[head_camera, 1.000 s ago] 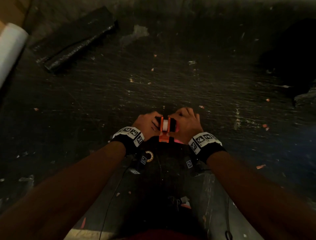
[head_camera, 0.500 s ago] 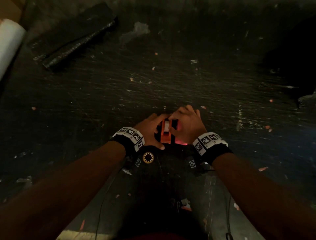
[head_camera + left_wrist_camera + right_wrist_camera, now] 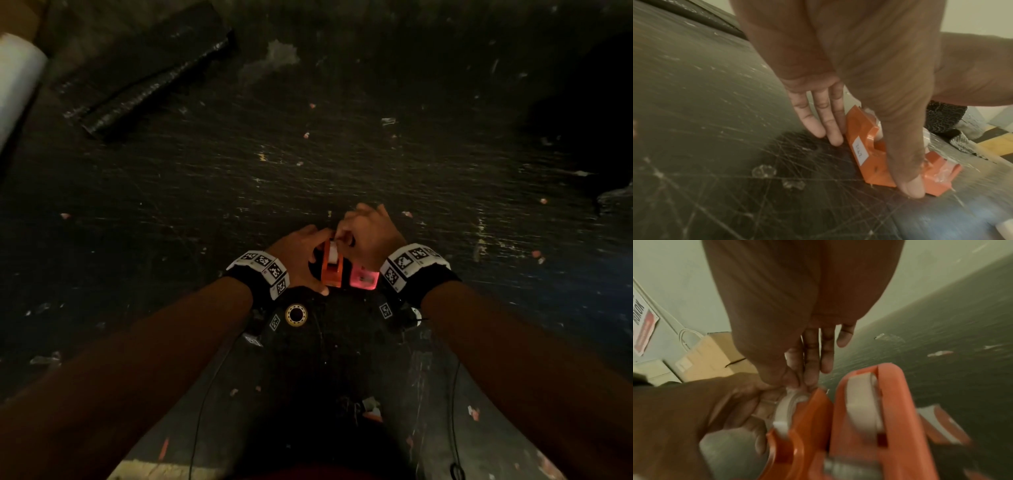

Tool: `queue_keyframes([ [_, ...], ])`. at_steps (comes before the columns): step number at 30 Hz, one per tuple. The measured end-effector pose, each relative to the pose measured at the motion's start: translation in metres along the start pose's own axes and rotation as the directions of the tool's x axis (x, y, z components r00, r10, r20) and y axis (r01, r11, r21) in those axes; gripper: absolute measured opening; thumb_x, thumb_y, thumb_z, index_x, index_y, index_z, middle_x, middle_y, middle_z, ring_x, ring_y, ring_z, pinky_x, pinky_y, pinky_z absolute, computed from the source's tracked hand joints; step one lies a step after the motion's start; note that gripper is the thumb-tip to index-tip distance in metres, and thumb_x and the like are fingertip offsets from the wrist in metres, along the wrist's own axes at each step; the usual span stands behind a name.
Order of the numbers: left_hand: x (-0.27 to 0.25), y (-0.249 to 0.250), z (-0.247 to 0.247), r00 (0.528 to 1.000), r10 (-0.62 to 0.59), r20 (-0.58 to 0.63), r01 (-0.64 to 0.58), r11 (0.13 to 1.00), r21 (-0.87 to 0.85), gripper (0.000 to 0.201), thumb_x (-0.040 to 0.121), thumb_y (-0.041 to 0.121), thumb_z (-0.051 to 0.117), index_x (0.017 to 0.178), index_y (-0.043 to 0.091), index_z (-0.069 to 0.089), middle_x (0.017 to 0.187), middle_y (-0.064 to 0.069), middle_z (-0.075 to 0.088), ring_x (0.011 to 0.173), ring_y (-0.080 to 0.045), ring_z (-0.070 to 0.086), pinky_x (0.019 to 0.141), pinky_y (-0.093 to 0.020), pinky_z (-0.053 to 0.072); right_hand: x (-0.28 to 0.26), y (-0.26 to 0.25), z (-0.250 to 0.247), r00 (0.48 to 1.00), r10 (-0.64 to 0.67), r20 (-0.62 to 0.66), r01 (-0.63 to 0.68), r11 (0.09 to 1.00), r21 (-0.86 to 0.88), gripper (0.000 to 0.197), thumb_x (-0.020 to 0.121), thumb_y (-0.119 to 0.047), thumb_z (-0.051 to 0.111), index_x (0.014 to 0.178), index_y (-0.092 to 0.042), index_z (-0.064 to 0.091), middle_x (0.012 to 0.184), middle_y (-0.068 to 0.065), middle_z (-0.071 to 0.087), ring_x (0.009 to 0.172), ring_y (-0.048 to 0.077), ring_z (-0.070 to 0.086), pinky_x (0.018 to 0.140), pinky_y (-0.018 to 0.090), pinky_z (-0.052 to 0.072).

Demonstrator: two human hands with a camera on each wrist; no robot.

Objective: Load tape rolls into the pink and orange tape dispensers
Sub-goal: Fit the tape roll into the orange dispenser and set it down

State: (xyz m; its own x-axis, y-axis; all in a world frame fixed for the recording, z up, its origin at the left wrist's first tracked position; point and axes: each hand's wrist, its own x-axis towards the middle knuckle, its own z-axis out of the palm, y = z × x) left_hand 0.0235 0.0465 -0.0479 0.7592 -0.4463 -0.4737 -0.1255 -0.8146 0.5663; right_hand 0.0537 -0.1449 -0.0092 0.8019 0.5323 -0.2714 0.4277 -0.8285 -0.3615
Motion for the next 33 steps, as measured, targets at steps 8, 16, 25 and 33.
queue_keyframes([
  [8, 0.001, 0.000, -0.006, 0.999, 0.016, 0.038, -0.016, 1.000, -0.002, 0.116, 0.047, 0.041, 0.099, 0.146, 0.036, 0.039, 0.130, 0.002, 0.054, 0.097, -0.016, 0.064, 0.086, -0.039, 0.056, -0.041, -0.015, 0.023, 0.988, -0.067, -0.137, 0.076, 0.995, 0.063, 0.016, 0.082, -0.041, 0.067, 0.082, -0.025, 0.071, 0.094, -0.005, 0.068, 0.096, 0.020, 0.054, 0.081, 0.038, 0.034],
  [16, -0.002, 0.000, -0.008, 0.999, 0.043, 0.027, -0.042, 0.999, -0.010, 0.117, 0.046, 0.046, 0.098, 0.145, 0.043, 0.036, 0.131, 0.006, 0.055, 0.098, -0.014, 0.064, 0.081, -0.035, 0.057, -0.084, -0.034, 0.064, 0.925, -0.116, -0.362, 0.135, 0.990, 0.029, 0.007, 0.075, -0.025, 0.068, 0.077, -0.020, 0.073, 0.081, -0.004, 0.070, 0.085, 0.024, 0.062, 0.081, 0.047, 0.046],
  [25, -0.003, 0.003, -0.011, 0.998, 0.053, 0.043, -0.052, 0.998, -0.018, 0.113, 0.048, 0.045, 0.097, 0.144, 0.041, 0.036, 0.135, 0.008, 0.054, 0.099, -0.008, 0.058, 0.081, -0.028, 0.047, -0.094, -0.036, 0.091, 0.958, 0.031, -0.287, -0.054, 0.996, -0.073, 0.017, 0.083, -0.029, 0.063, 0.075, -0.019, 0.074, 0.070, -0.001, 0.071, 0.080, 0.027, 0.066, 0.086, 0.048, 0.046],
  [33, -0.002, 0.003, -0.012, 0.997, 0.058, 0.059, -0.058, 0.998, -0.007, 0.114, 0.051, 0.042, 0.097, 0.146, 0.040, 0.036, 0.135, 0.006, 0.053, 0.100, -0.008, 0.055, 0.074, -0.018, 0.043, -0.076, -0.032, 0.073, 0.929, 0.151, -0.338, -0.177, 0.983, -0.048, 0.027, 0.080, -0.042, 0.072, 0.083, -0.017, 0.065, 0.084, 0.003, 0.069, 0.093, 0.030, 0.061, 0.082, 0.045, 0.039],
])
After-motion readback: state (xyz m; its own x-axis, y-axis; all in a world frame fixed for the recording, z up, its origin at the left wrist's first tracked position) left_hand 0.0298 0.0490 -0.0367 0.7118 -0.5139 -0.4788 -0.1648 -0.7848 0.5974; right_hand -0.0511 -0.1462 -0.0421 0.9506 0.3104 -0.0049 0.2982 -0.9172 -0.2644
